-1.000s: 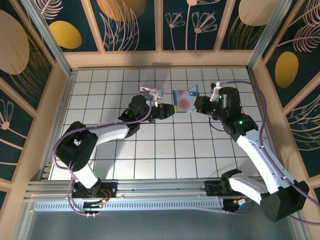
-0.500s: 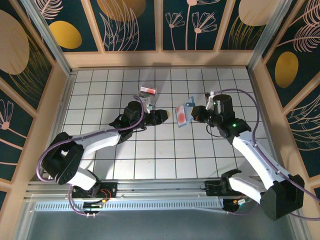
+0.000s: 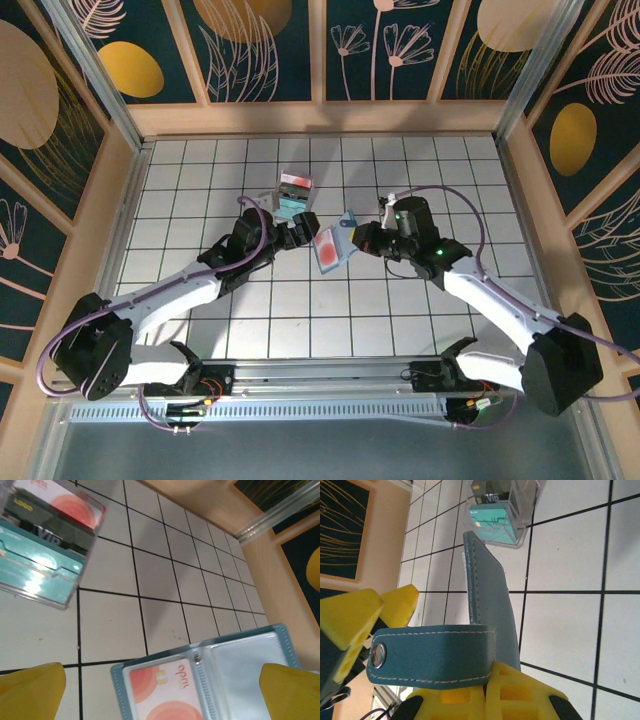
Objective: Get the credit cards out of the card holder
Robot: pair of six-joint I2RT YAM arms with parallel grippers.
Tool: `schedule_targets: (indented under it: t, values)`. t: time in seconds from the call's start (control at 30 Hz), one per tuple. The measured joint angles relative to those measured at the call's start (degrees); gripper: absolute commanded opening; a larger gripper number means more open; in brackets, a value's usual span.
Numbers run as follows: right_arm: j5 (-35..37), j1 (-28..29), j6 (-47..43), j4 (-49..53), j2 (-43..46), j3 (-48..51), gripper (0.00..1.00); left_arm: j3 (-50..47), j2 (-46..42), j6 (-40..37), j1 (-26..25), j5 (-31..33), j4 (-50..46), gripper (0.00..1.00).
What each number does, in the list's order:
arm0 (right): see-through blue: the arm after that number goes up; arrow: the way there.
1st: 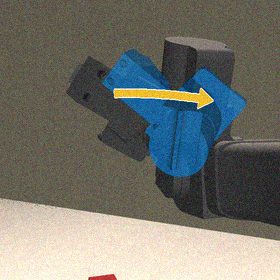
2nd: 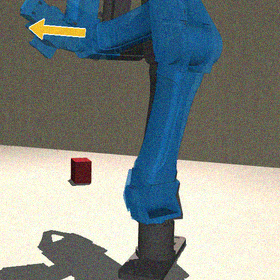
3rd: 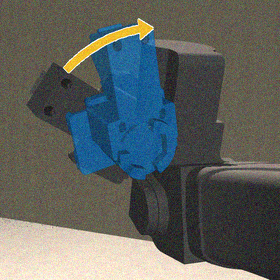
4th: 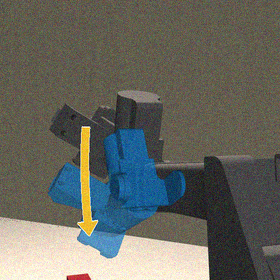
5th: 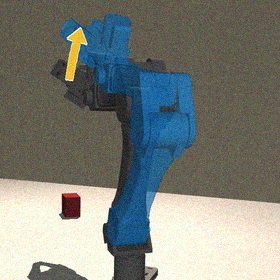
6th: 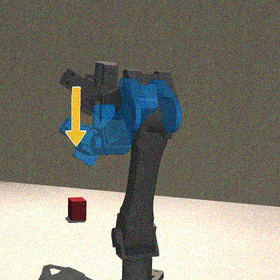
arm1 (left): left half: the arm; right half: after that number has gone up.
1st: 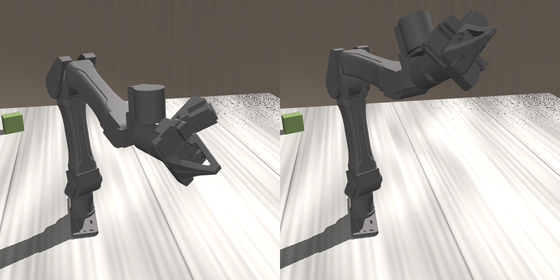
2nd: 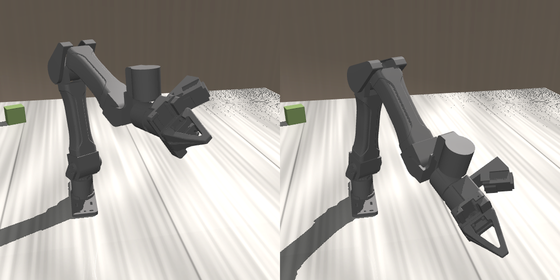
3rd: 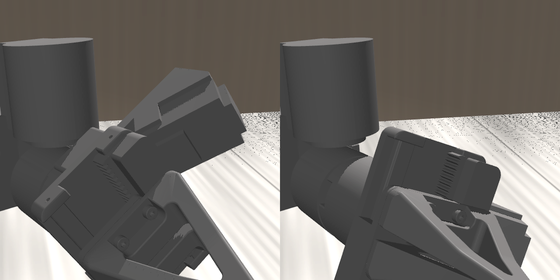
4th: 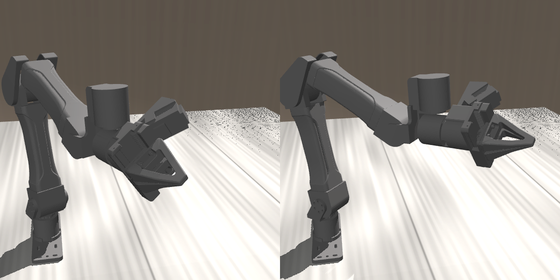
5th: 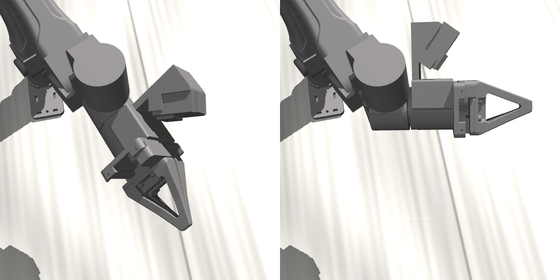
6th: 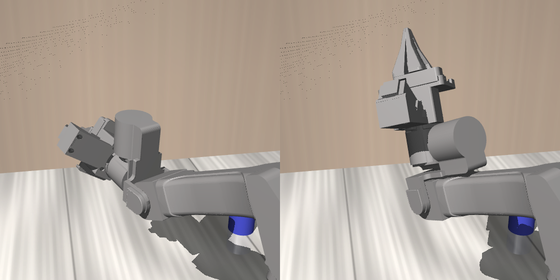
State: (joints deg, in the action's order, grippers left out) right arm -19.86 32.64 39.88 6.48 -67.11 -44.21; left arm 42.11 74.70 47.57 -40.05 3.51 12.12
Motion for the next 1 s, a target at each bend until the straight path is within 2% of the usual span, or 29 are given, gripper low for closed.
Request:
schedule_targets:
  t: [0.4, 0.6, 0.63, 0.73, 1.0]
  values:
    - [0.5, -0.3, 0.8, -4.6, -9.1, 4.0, 0.01, 0.0, 2.7, -1.1, 0.0, 1.5, -0.1, 0.99]
    - [0.9, -2.5, 0.7, -4.9, -9.7, 6.9, 0.23, 0.0, 4.3, -1.1, 0.0, 1.6, 0.7, 0.97]
    - [1.3, -3.3, 0.5, -4.9, -9.7, 7.2, 0.28, 0.0, 4.7, -1.1, 0.0, 1.5, 0.8, 0.95]
    - [2.7, -4.8, -0.4, -4.5, -9.7, 7.6, 0.36, 0.0, 5.8, -1.4, 0.0, 1.5, 0.9, 0.89]
    - [6.4, -9.0, -2.2, -2.8, -8.9, 7.6, 0.44, 0.1, 7.7, -4.2, -3.9, 4.8, 0.0, 0.80]
